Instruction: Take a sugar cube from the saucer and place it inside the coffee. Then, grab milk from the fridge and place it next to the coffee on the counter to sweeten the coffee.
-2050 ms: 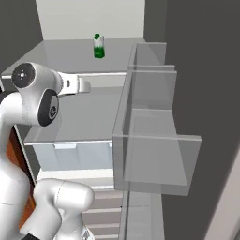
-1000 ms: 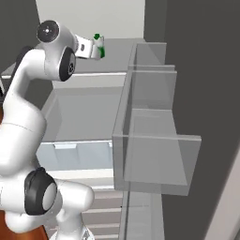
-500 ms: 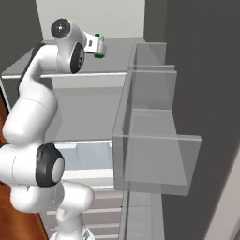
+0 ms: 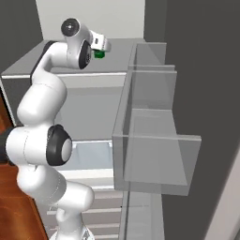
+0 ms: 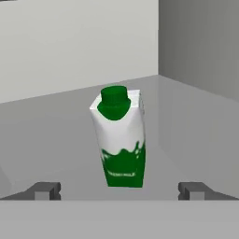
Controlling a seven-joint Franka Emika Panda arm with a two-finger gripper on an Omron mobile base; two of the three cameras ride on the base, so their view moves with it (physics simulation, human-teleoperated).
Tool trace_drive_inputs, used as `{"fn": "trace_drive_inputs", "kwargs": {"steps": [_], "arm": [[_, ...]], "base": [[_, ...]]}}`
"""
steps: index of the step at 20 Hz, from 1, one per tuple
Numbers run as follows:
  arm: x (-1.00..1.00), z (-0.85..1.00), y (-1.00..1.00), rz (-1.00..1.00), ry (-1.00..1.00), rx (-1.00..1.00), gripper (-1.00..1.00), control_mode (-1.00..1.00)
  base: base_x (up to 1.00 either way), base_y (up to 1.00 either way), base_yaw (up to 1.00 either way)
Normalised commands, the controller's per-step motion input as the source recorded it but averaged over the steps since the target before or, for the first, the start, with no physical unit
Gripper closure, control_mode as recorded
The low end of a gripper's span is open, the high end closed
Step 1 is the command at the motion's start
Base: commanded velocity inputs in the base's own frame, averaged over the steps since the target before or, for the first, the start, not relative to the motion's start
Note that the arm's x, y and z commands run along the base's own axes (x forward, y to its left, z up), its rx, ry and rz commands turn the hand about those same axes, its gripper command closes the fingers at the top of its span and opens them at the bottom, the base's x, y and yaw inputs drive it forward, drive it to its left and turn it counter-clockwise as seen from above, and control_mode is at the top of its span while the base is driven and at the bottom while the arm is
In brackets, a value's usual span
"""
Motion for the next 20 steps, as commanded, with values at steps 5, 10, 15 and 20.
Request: {"fn": "trace_drive_inputs", "kwargs": {"steps": [5, 10, 15, 20], "arm": [[0.48, -0.04, -0.08, 0.00, 0.00, 0.00, -1.00, -1.00], [0.45, -0.04, 0.00, 0.00, 0.00, -0.01, -1.00, -1.00], [0.43, -0.06, 0.00, 0.00, 0.00, -0.02, -1.00, -1.00], [0.14, -0.03, 0.00, 0.00, -0.01, -0.01, 1.00, -1.00]], "base": [[0.00, 0.00, 0.00], [0.00, 0.00, 0.00], [0.00, 0.00, 0.00], [0.00, 0.00, 0.00]]}}
